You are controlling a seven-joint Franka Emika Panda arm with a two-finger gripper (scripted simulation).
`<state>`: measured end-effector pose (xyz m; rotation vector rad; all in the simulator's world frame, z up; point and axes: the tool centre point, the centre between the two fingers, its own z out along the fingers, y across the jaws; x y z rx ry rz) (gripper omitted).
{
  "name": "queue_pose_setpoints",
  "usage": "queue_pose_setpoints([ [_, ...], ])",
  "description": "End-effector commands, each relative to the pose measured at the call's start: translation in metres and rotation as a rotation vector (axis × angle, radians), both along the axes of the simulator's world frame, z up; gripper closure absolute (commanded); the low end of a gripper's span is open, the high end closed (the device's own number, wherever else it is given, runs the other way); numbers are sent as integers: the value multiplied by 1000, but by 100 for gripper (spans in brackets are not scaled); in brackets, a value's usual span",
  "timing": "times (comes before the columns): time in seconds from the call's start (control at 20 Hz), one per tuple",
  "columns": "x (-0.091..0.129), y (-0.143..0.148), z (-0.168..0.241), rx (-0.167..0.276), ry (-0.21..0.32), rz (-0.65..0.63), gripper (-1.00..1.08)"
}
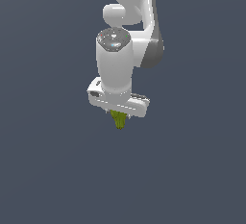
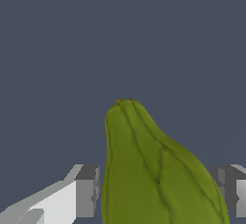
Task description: Pick up the object and move it to a goal position.
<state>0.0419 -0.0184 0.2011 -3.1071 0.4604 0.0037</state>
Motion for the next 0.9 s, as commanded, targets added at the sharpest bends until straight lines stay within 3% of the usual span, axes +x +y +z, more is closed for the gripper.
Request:
queue_pose_setpoints([
  [0.0,-5,-10,25,0,-2,0,108],
  [0.4,-15,-33,81,0,-2,0,108],
  [0.85,-15,-39,93,-1,-2,0,108],
])
